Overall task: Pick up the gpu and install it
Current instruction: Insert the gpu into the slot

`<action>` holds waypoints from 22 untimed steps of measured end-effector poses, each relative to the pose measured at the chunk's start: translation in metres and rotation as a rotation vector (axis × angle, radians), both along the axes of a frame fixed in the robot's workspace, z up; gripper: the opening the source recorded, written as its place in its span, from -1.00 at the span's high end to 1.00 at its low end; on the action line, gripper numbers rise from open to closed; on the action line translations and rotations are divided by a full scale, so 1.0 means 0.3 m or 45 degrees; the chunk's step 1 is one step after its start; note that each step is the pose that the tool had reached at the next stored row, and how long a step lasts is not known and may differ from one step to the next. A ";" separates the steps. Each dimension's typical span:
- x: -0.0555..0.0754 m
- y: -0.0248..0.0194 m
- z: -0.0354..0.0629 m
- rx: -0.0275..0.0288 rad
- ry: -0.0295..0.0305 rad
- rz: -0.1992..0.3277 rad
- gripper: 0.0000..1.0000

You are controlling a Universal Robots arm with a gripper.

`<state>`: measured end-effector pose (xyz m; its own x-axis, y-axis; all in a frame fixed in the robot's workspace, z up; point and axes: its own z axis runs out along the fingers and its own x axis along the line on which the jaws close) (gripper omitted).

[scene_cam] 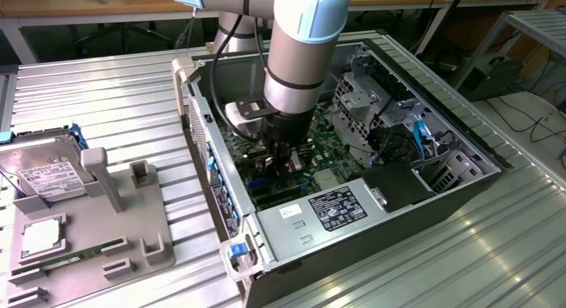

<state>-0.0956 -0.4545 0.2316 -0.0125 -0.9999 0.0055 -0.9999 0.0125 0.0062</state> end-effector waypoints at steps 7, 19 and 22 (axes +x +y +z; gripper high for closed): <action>-0.001 0.000 -0.011 -0.0003 0.0002 0.000 0.43; -0.001 0.000 -0.019 0.0009 0.0016 0.000 0.43; -0.001 0.000 -0.017 0.0004 0.0019 0.000 0.43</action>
